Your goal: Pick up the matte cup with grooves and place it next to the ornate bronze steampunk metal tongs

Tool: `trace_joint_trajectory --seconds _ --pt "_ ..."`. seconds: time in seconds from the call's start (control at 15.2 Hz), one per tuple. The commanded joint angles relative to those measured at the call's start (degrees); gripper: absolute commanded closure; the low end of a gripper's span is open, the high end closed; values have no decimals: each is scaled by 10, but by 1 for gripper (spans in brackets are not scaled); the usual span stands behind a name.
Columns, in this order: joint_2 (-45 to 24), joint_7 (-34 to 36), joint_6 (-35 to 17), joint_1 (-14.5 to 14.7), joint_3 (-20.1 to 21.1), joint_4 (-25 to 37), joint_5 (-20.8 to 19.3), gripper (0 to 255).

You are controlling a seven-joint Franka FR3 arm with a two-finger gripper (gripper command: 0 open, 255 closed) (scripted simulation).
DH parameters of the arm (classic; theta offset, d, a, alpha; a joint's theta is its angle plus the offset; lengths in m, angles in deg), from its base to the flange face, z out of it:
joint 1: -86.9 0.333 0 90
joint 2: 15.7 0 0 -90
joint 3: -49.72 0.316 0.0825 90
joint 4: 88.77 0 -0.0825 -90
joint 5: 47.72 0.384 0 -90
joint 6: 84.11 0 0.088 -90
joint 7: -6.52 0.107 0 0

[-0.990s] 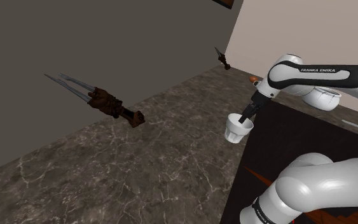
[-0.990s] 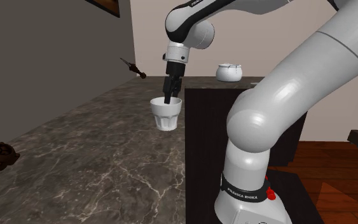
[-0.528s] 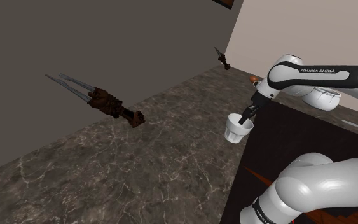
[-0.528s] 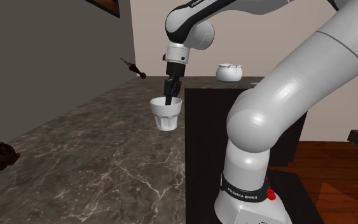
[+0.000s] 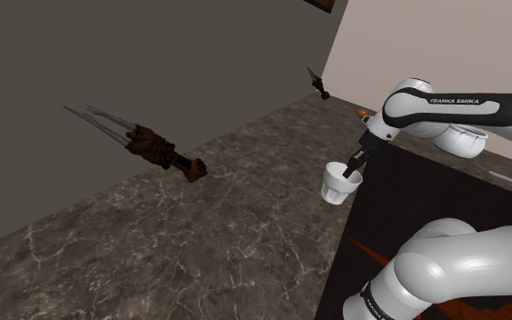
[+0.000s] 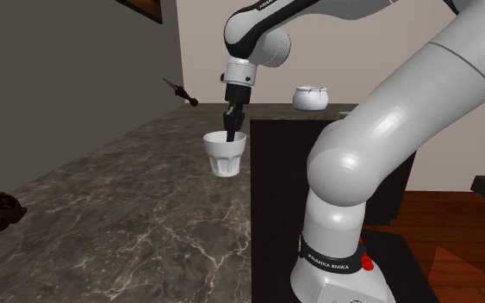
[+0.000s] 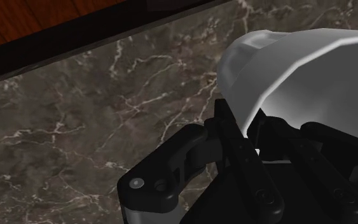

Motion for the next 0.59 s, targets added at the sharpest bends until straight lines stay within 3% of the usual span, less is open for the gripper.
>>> trace_joint_trajectory --seconds 0.0,0.53 --pt "0 0 0 0 0 0 0 255" --pt "16 11 65 2 18 51 8 255"
